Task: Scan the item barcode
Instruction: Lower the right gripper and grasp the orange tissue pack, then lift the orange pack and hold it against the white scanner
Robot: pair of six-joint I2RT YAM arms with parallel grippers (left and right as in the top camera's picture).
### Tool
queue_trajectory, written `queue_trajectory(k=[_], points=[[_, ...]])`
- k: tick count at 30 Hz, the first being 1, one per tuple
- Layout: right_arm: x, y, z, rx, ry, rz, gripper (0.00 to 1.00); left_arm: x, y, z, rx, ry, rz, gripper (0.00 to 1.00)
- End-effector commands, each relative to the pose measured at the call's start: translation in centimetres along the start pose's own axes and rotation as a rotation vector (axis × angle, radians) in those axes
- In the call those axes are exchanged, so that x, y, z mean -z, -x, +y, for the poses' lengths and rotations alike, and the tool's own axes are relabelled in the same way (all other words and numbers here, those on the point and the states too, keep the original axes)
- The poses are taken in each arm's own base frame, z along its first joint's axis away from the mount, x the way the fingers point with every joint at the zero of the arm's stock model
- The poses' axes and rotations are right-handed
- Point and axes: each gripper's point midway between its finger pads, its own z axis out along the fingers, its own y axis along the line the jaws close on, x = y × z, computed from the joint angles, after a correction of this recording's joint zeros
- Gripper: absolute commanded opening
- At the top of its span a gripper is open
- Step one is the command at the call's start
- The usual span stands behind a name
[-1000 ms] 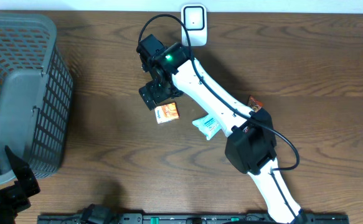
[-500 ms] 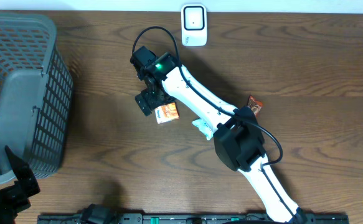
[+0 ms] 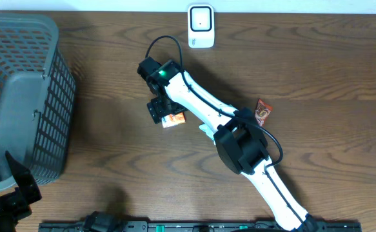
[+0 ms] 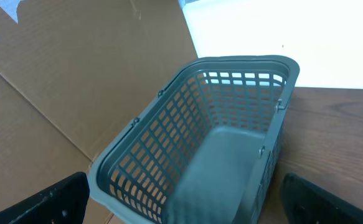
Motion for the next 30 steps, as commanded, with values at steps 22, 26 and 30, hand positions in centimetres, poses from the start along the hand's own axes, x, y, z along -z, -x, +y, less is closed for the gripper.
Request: queue_trajectory(k=[22, 26, 30], points=[[3.6, -5.7, -3.1, -0.098, 0.212, 0.359, 0.56, 0.0, 0.0, 0.2, 0.013, 0.01, 0.002, 0.98], [4.1, -6.5, -5.1, -0.118, 0.235, 0.413, 0.55, 0.0, 0.0, 0.2, 0.013, 0.01, 0.002, 0.98], [4.9, -5.6, -5.5, -0.199, 0.377, 0.422, 0.57, 0.0, 0.0, 0.2, 0.013, 0.01, 0.002, 0.98]])
